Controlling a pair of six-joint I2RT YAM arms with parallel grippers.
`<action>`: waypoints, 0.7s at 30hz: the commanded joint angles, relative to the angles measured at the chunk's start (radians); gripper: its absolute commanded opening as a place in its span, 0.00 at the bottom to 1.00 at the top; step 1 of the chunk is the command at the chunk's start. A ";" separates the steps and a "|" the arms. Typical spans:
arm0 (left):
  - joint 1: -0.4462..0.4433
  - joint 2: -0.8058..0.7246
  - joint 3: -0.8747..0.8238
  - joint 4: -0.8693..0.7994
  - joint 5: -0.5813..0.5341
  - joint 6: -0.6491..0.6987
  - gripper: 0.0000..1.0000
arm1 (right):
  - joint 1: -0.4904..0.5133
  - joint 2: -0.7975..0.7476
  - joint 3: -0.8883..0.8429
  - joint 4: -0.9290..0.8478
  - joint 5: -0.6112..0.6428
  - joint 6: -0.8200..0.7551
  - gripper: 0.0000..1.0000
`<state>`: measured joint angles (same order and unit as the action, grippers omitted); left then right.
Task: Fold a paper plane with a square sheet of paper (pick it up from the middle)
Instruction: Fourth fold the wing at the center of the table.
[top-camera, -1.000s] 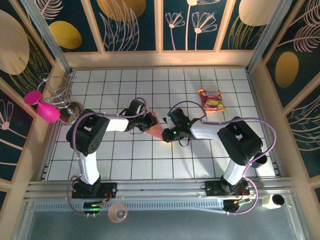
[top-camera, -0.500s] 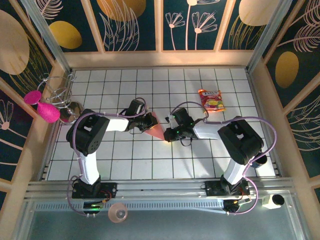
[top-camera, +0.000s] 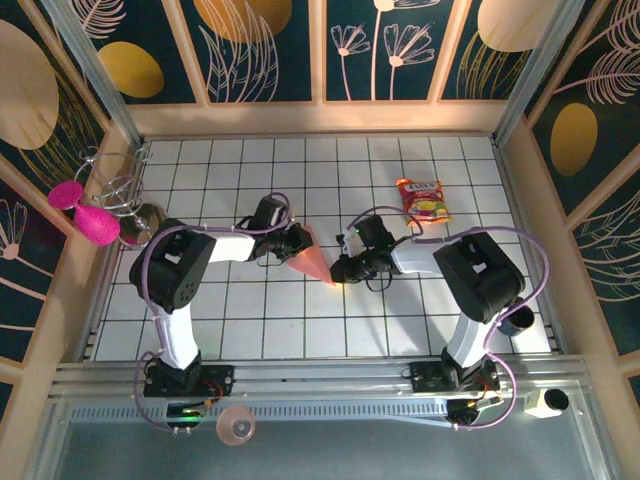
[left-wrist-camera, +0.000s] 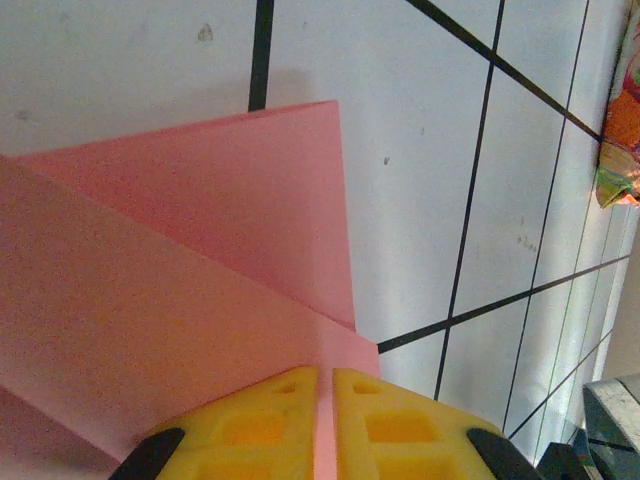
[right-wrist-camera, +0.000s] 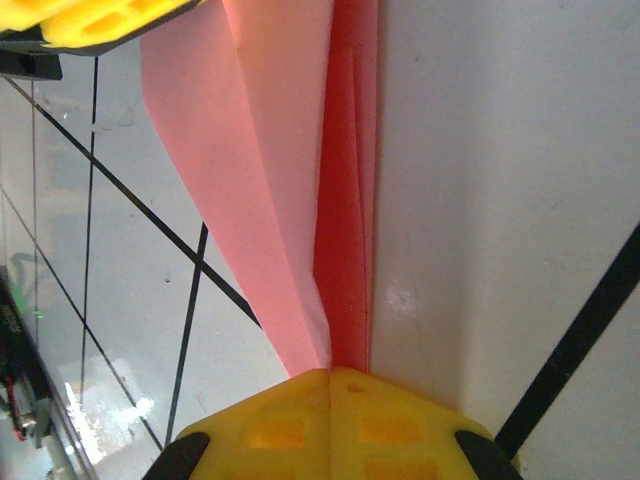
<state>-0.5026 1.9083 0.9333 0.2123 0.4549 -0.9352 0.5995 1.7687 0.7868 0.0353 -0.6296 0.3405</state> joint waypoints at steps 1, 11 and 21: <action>0.007 -0.011 0.003 -0.013 -0.017 0.017 0.12 | -0.014 0.027 -0.012 0.000 -0.054 0.029 0.00; 0.007 0.017 0.012 -0.041 -0.037 0.011 0.11 | -0.023 0.056 0.000 -0.016 -0.059 0.055 0.00; 0.009 0.026 0.004 -0.055 -0.061 0.003 0.11 | -0.032 -0.016 0.020 -0.032 -0.031 0.090 0.16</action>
<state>-0.5022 1.9121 0.9333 0.1970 0.4244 -0.9356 0.5755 1.7916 0.7921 0.0456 -0.6941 0.4072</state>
